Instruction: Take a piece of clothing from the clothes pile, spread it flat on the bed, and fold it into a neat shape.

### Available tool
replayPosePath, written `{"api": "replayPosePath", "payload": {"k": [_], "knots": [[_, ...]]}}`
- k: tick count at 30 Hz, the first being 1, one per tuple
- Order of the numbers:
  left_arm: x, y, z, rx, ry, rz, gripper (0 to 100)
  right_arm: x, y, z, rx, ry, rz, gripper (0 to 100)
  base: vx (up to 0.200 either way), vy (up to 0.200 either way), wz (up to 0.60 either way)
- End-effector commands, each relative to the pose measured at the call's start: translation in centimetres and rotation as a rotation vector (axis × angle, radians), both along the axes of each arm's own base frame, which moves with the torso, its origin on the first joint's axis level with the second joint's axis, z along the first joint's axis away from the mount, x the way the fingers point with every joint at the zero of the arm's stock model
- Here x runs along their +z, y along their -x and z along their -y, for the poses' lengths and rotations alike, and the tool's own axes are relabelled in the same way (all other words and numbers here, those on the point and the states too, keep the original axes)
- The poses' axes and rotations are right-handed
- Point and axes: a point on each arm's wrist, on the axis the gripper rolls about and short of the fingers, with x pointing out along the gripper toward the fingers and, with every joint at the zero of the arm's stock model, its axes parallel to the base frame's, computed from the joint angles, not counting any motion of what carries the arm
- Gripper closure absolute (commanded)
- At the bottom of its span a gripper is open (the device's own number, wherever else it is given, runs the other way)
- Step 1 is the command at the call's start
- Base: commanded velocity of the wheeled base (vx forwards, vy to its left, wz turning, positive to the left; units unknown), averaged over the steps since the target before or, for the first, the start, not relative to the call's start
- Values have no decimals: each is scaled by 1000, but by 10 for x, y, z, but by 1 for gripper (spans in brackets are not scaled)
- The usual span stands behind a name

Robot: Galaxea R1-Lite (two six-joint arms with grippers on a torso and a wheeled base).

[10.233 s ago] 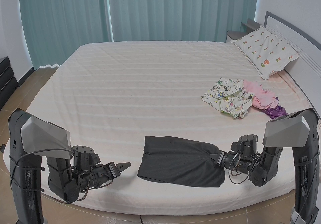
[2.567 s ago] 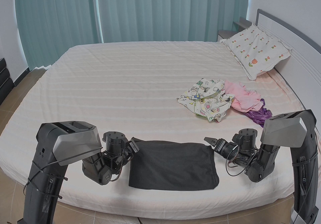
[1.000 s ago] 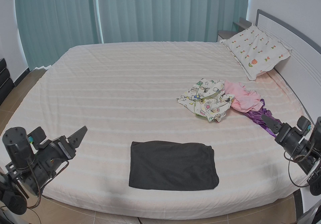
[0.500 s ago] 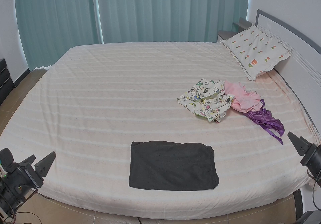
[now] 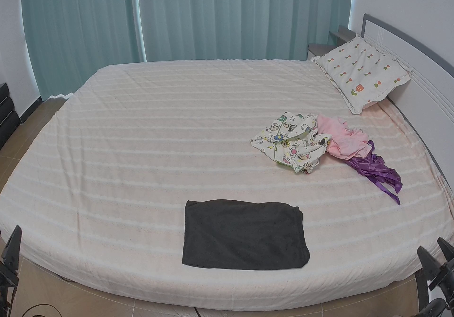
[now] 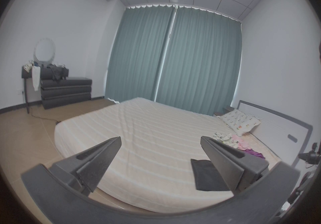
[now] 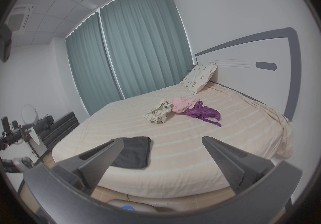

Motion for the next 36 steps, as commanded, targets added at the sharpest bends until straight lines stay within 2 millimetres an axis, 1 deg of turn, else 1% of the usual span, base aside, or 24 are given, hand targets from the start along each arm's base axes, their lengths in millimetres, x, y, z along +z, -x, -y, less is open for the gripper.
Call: {"api": "replayPosePath", "payload": {"k": [1,2,4,6,7,12,15,16,18,19,20,22,24,25,27,31,33,35,36], "knots": [[-9,29,-4,132,-49,102,0,-12,26,2,-4,66,126,0,0,0,0],[-4,32,-3,185,-52,109,0,-15,28,2,-4,117,127,0,0,0,0],[0,35,0,257,-60,119,0,-15,28,2,-10,149,132,0,0,0,0],[-1,37,3,313,-103,108,0,-18,29,1,-20,174,126,0,0,0,0],[-2,37,4,308,-132,101,0,-20,29,1,-19,191,124,0,0,0,0],[-13,32,5,266,-155,69,0,-22,33,-1,20,190,165,0,0,0,0],[-28,25,5,258,-161,35,0,-22,35,-1,6,188,191,0,0,0,0],[-29,24,5,245,-159,52,0,-23,35,-1,2,184,189,0,0,0,0],[-35,22,5,160,-168,110,0,-22,35,0,-21,172,192,0,0,0,0],[-43,23,6,72,-182,151,0,-22,34,0,-31,169,193,0,0,0,0],[-55,19,8,6,-228,138,0,-22,34,0,-27,175,195,0,0,0,0],[-61,17,8,-17,-273,103,0,-22,34,0,-12,180,197,0,0,0,0],[-66,17,8,-27,-265,51,0,-22,34,-1,15,217,206,0,0,0,0],[-66,17,8,-27,-265,51,0,-22,34,-1,15,217,206,0,0,0,0],[-67,17,9,-82,-254,49,0,-22,33,-2,71,301,251,0,0,0,0],[-66,14,10,-96,-252,23,0,-22,33,-4,135,310,266,0,0,0,0],[-66,14,10,-84,-248,11,0,-22,34,-3,115,310,246,0,0,0,0],[-66,14,10,-72,-247,12,0,-24,34,-1,42,316,208,0,0,0,0],[-66,14,10,-79,-247,16,0,-22,35,0,-30,319,189,0,0,0,0]]}}
